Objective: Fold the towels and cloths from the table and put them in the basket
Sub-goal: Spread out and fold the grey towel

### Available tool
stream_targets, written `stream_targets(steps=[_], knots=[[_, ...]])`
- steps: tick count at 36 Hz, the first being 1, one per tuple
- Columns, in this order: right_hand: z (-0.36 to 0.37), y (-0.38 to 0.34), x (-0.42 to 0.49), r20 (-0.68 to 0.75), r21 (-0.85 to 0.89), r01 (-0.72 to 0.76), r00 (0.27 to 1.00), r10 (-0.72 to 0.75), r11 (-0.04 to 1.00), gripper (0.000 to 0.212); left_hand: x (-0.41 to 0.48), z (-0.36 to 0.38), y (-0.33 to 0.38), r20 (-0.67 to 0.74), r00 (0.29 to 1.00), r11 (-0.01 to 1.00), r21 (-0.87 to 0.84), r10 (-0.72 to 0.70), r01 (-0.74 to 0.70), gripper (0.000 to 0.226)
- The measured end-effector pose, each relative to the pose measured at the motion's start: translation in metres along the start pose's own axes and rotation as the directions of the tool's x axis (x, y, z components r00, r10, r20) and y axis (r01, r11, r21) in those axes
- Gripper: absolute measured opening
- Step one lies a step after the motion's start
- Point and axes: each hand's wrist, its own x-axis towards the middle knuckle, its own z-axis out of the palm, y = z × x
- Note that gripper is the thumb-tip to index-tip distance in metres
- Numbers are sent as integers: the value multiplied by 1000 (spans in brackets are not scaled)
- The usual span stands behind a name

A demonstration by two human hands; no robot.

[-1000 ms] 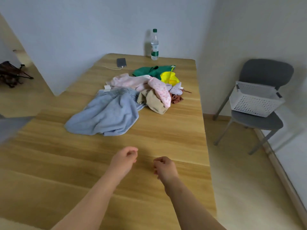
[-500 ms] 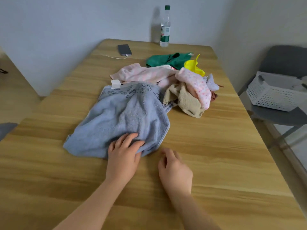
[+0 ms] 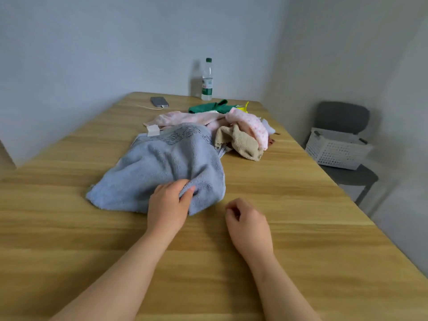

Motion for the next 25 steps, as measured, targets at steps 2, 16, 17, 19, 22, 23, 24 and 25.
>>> stream_targets(steps=[2,16,17,19,22,23,24,25], knots=[[-4,-1,-16,-35,6,-20,999,20,1000,18,-9,-3,6,15,1000,999,-37,-8,9,21],[-21,-19,-115,-68,-98,-63,996,56,993,34,-94,-54,29,71,997,981,-193,-23,37,30],[-23,-21,-118,-65,-37,-90,994,87,995,41,-100,-57,30,80,997,972,-236,-3,22,30],[-27,-23,-123,-73,81,-96,992,102,992,55,-112,-62,33,122,991,951,-310,58,-18,29],[-30,-23,-129,-83,147,-32,996,45,989,50,-125,-66,38,225,966,901,-433,126,-17,36],[-32,-22,-130,-84,180,-23,996,38,983,44,-127,-67,40,250,960,881,-474,125,9,39],[-33,-21,-130,-81,222,-25,996,44,975,39,-127,-67,43,261,960,857,-514,105,45,41],[-33,-19,-130,-77,253,-30,996,51,967,35,-126,-68,46,261,962,838,-540,75,81,39]])
